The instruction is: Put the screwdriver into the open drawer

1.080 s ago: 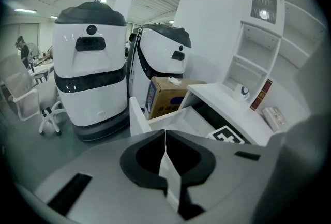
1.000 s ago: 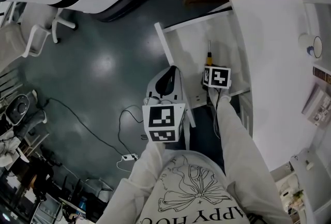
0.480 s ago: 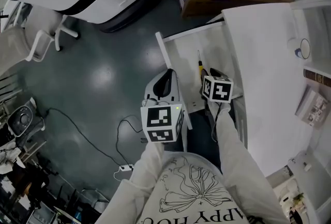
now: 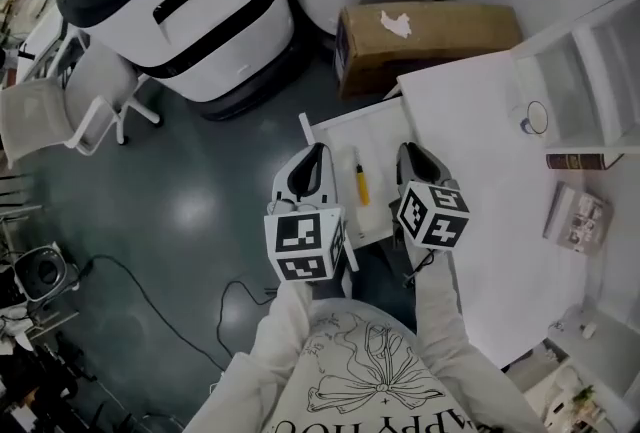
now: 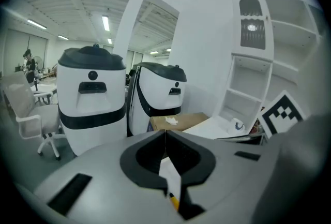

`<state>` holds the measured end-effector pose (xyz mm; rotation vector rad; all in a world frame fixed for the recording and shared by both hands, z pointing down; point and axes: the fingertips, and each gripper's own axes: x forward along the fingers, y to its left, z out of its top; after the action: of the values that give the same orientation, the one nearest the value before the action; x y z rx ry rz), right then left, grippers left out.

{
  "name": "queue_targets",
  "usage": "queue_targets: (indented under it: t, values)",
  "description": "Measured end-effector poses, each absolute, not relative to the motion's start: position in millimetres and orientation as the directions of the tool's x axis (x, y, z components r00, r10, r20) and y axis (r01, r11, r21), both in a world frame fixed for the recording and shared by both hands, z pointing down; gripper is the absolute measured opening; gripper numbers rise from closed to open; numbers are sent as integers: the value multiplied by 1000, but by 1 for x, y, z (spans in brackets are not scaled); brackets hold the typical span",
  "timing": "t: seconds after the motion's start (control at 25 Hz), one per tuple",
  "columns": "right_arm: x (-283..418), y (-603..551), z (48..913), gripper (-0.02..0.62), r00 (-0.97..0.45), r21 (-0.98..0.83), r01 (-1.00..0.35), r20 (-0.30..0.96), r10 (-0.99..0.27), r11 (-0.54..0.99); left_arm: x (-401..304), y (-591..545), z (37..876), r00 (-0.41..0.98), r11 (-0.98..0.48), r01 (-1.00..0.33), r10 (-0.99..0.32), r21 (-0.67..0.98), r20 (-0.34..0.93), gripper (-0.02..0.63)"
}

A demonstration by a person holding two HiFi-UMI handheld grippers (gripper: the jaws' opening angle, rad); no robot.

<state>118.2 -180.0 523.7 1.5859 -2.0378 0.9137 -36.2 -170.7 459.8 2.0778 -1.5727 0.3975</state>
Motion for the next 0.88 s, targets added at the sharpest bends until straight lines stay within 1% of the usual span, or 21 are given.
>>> queue_targets:
  t: [0.2,0.4,0.6,0.88]
  values:
    - [125,-192,446,34,-258,-229,-961,533,-806,156,-34,-182,405,294,-234,-953,-863,190,410,6]
    - [130,-192,382,28,-240,-191,-966,413,-878,174,-31,-187,354,293,-251,-954,-902,166,316,6]
    - [133,-188,335,25,-239,-175,-966,318,-917,190,-31,-186,314,288,-258,-955,-927,148,240,6]
    - [129,-187,297,21,-254,-166,-961,231,-939,219,-34,-182,279,267,-250,-961,-950,120,163,6]
